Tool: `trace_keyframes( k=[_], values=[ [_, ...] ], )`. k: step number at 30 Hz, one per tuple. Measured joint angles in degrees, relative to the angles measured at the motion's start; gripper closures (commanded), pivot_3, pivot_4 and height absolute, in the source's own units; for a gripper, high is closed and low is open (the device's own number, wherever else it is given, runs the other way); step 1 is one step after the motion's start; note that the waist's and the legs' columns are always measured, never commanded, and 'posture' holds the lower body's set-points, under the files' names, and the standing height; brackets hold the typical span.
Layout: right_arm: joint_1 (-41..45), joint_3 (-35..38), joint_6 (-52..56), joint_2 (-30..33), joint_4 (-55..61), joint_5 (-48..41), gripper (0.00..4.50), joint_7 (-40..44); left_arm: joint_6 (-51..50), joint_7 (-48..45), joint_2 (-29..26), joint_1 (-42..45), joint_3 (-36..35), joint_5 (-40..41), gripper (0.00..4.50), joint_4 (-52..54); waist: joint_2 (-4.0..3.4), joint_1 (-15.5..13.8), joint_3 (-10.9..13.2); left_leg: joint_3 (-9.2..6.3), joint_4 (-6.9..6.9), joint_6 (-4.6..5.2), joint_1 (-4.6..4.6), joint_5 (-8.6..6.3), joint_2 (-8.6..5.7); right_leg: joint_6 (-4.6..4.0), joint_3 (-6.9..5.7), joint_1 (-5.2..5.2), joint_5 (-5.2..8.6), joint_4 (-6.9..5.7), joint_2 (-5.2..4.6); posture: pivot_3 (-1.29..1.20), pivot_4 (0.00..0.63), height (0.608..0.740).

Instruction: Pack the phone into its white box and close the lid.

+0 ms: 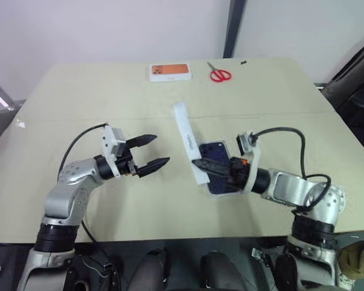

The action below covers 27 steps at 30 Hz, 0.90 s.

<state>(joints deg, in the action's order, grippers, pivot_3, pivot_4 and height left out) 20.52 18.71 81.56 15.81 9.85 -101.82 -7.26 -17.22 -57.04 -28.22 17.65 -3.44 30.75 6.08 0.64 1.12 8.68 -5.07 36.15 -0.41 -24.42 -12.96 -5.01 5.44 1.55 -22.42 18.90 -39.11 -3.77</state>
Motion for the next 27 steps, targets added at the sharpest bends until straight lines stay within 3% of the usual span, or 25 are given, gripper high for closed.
trace_keyframes(
  k=[3, 6, 12, 13, 14, 18, 19, 27],
  values=[
    [-2.63, -6.03, -6.99, 4.25, 0.96, -7.44, 4.42, -3.50, -0.20, 0.00, 0.23, -0.08, 0.29, 0.03, 0.00, 0.49, 0.01, 0.05, 0.00, 0.00, 0.00, 0.01, 0.01, -0.01, 0.02, 0.00, -0.02, 0.02, 0.00, 0.01, 0.02, 0.00, 0.150, 0.734],
    [-4.32, -9.63, -11.49, 5.46, 2.13, -9.12, 4.50, -5.33, -1.21, -0.20, 0.23, -0.62, 0.58, 0.46, 0.74, 0.85, 0.01, 0.09, 0.00, 0.00, 0.00, 0.02, 0.02, -0.01, 0.04, 0.01, -0.01, 0.04, 0.00, 0.02, 0.05, 0.00, 0.150, 0.734],
    [-6.39, -13.51, -17.21, 7.83, 1.78, -9.67, 4.50, -8.18, -2.53, -0.83, 0.30, -3.74, 2.46, 0.95, 3.71, 0.90, 0.01, -0.17, 0.00, -0.01, 0.03, 0.03, 0.01, -0.02, 0.04, 0.01, -0.02, 0.08, 0.00, 0.05, 0.04, 0.00, 0.150, 0.734],
    [-6.38, -13.75, -17.82, 7.90, 1.74, -9.70, 3.90, -8.29, -2.45, -0.77, 0.52, -3.94, 2.74, 0.81, 4.23, 0.90, 0.01, -0.22, 0.00, -0.01, 0.04, 0.03, 0.01, -0.02, 0.04, 0.01, -0.02, 0.09, 0.00, 0.06, 0.04, 0.00, 0.150, 0.734],
    [-6.29, -14.01, -18.38, 8.06, 1.50, -9.72, 3.58, -8.51, -2.17, -0.43, 0.96, -4.00, 2.94, 0.35, 4.50, 0.90, 0.01, -0.26, 0.00, -0.01, 0.04, 0.03, 0.01, -0.02, 0.04, 0.01, -0.02, 0.09, 0.00, 0.06, 0.04, 0.00, 0.150, 0.734],
    [-4.71, -14.94, -20.06, 10.55, -0.15, -9.69, 1.49, -8.89, -0.67, 1.27, 3.93, -3.94, 5.56, -2.25, 4.50, 0.73, 0.01, -0.30, 0.00, 0.00, 0.05, 0.05, 0.01, -0.03, 0.04, 0.00, -0.02, 0.10, 0.00, 0.07, 0.04, 0.00, 0.150, 0.734],
    [-4.30, -15.01, -20.09, 11.04, -0.22, -9.62, 1.18, -8.66, -0.47, 1.52, 4.41, -3.71, 5.79, -2.59, 4.50, 0.67, 0.01, -0.31, 0.00, 0.00, 0.04, 0.05, 0.01, -0.03, 0.04, 0.01, -0.03, 0.10, 0.00, 0.07, 0.04, 0.00, 0.150, 0.734],
    [3.97, -9.11, -20.10, 23.14, -6.32, 2.85, 1.18, 7.48, 1.62, 4.52, 10.51, 0.52, 9.12, -5.86, 4.50, -5.54, 0.06, -0.48, 0.02, 0.03, 0.11, 0.13, -0.01, -0.06, 0.02, 0.01, -0.07, 0.16, 0.01, 0.12, 0.04, 0.00, 0.150, 0.734]
  ],
)
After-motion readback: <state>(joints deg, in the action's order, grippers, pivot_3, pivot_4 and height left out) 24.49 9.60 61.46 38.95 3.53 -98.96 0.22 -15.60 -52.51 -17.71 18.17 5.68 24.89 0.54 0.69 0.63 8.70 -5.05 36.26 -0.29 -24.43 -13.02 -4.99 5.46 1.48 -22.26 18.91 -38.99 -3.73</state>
